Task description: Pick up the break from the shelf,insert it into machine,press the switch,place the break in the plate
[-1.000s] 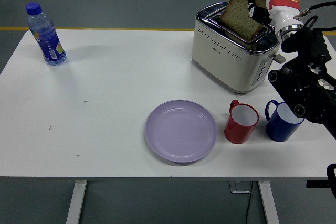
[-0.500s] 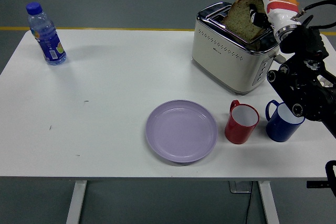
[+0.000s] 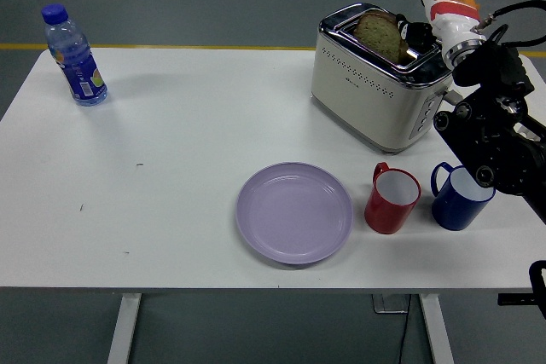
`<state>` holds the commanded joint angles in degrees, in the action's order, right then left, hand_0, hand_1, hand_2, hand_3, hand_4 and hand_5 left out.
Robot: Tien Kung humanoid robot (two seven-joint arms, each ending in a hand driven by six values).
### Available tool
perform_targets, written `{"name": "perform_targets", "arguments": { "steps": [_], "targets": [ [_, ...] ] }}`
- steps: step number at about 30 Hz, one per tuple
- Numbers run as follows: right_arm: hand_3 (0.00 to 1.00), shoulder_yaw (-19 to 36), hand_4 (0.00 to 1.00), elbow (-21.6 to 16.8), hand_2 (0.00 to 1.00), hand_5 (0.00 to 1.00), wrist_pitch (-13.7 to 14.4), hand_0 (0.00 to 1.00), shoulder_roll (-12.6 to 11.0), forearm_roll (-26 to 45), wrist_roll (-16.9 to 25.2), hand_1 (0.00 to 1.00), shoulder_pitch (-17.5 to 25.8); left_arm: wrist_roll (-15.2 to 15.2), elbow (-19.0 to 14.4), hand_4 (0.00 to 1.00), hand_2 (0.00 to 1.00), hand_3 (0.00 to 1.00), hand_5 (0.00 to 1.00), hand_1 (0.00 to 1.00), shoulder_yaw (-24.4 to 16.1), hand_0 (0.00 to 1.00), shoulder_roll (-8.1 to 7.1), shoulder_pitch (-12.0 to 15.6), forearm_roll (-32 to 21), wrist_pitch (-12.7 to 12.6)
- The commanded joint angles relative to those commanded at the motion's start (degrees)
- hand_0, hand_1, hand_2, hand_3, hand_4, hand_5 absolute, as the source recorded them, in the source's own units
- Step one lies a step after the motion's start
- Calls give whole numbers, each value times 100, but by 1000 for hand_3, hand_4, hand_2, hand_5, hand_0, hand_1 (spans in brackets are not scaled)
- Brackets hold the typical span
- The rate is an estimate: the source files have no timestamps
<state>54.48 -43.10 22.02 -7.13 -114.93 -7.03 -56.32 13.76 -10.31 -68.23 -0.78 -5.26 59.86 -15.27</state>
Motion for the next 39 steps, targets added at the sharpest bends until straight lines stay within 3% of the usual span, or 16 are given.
{"name": "perform_targets", "arguments": {
  "steps": [8, 18, 19, 24, 25, 30, 31, 36, 37, 39],
  "targets": [
    [838, 55, 699, -145, 823, 38, 165, 750, -44, 41, 62, 696, 47, -3, 0, 440, 663, 612, 874, 619, 3, 659, -2, -3, -16, -2],
    [828, 481, 651, -1175, 798, 76, 754, 728, -626, 598, -14, 678, 696, -21, 0, 440, 664, 613, 874, 619, 15, 659, -8, 9, -50, 3],
    [800, 511, 489, -1264, 644, 48, 775, 538, -660, 623, -41, 541, 751, -22, 0, 439, 663, 613, 873, 620, 14, 659, -8, 10, -46, 3],
    [800, 729, 489, -1873, 644, 48, 955, 538, -1036, 885, -225, 541, 1265, -36, 0, 439, 663, 613, 873, 620, 9, 659, -4, 22, -70, 4],
    [763, 787, 400, -1986, 531, 2, 987, 366, -1113, 967, -250, 426, 1376, -36, 0, 439, 663, 612, 874, 618, 0, 659, -2, 26, -58, 7],
    [763, 988, 400, -2459, 531, 2, 1075, 366, -1380, 1249, -213, 426, 1912, -39, 0, 439, 663, 612, 874, 618, -19, 659, 5, 36, -43, 12],
    [719, 1007, 434, -2514, 437, 2, 1076, 326, -1414, 1276, -199, 342, 1974, -40, 0, 439, 663, 612, 876, 618, -24, 658, 7, 38, -37, 13],
    [719, 1066, 434, -2963, 437, 2, 989, 326, -1662, 1312, -128, 342, 2535, -52, 0, 439, 663, 612, 876, 618, -39, 658, 13, 38, -27, 16],
    [638, 1066, 451, -2977, 395, 2, 985, 259, -1670, 1310, -127, 284, 2557, -53, 0, 438, 664, 612, 874, 618, -40, 659, 13, 38, -28, 15],
    [638, 1051, 451, -3062, 395, 2, 907, 259, -1724, 1232, -150, 284, 2761, -51, 0, 438, 664, 612, 874, 618, -54, 659, 17, 42, -7, 17]
  ]
}}
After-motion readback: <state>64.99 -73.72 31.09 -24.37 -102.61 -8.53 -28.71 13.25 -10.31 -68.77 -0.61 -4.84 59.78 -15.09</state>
